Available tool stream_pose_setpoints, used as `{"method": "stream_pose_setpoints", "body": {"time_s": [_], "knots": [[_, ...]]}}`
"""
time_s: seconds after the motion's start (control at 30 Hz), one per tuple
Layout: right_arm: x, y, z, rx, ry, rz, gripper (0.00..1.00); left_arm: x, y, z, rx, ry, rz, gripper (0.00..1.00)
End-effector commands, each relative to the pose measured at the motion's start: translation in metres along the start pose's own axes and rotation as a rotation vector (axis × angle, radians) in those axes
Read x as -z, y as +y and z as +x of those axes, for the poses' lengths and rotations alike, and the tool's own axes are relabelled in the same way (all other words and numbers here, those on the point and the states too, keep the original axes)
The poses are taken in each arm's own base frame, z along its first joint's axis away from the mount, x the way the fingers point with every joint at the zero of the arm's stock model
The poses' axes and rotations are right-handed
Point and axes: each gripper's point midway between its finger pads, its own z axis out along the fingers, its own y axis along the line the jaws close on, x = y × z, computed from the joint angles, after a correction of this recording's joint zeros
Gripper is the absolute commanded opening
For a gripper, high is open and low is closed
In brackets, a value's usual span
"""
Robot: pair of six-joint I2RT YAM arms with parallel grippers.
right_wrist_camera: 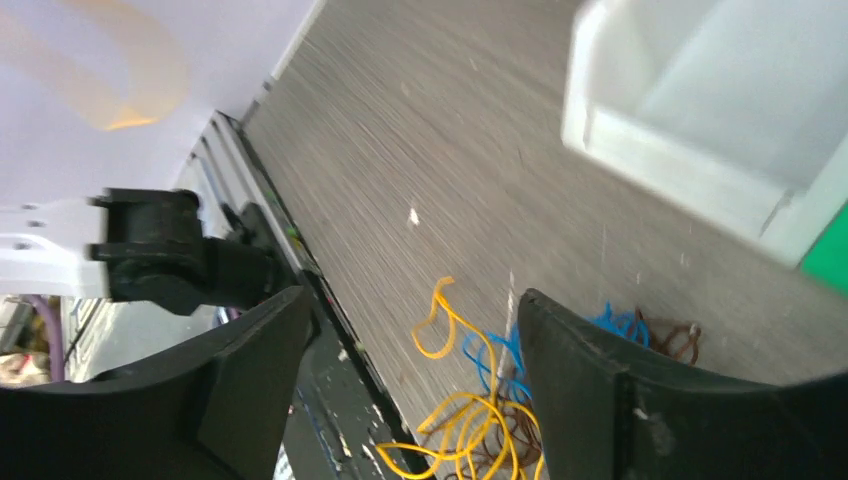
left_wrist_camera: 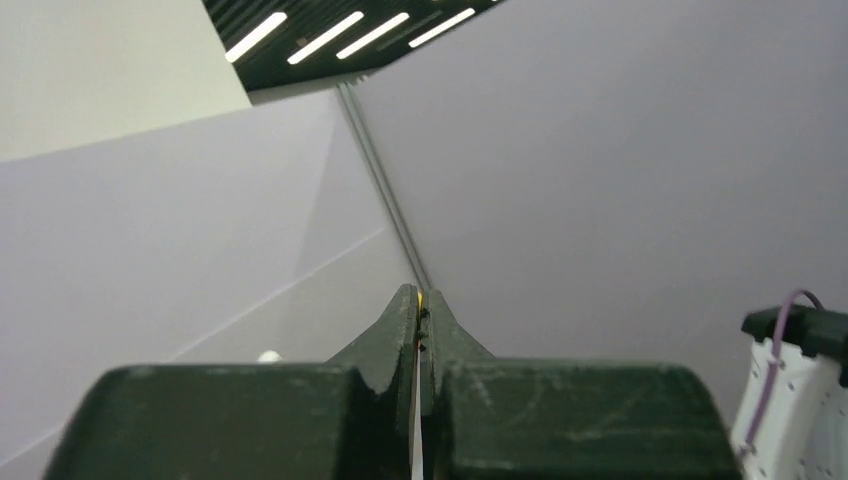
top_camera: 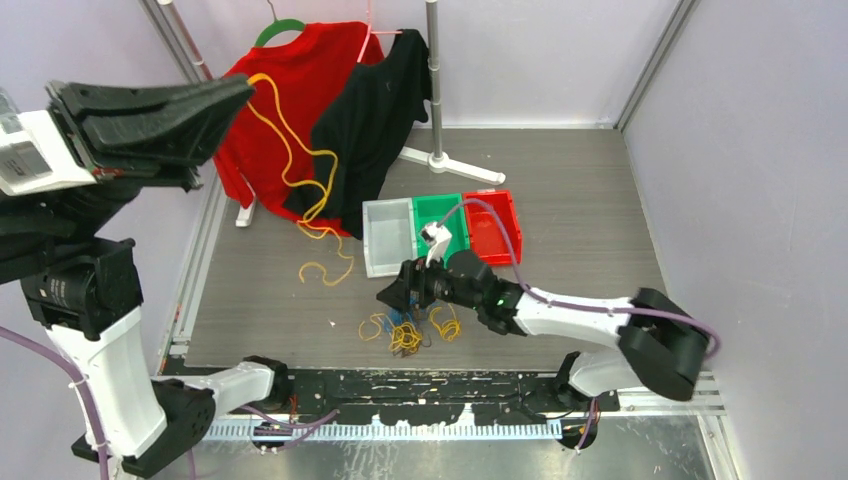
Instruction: Untangle the cables
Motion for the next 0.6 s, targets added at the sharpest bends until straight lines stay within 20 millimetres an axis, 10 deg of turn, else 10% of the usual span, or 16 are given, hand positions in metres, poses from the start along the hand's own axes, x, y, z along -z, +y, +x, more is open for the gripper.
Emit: {"method": "stream_pose_setpoints", "body": {"time_s": [0.0, 0.27, 0.57], "knots": [[0.042, 0.082, -0.110, 0.204, -0.265, -0.153, 0.96, 0.015, -0.028, 0.031, 0.052, 0.089, 0.117, 0.00], [0.092, 0.175, -0.192, 0.444, -0.396, -0.341, 1.00, 0.028, -0.041, 0.067, 0.172, 0.166, 0.158, 0.00], [0.081, 0.218, -0.184, 0.456, -0.302, -0.566, 1.00, 0.030, -0.043, 0.073, 0.182, 0.177, 0.168, 0.00]]}}
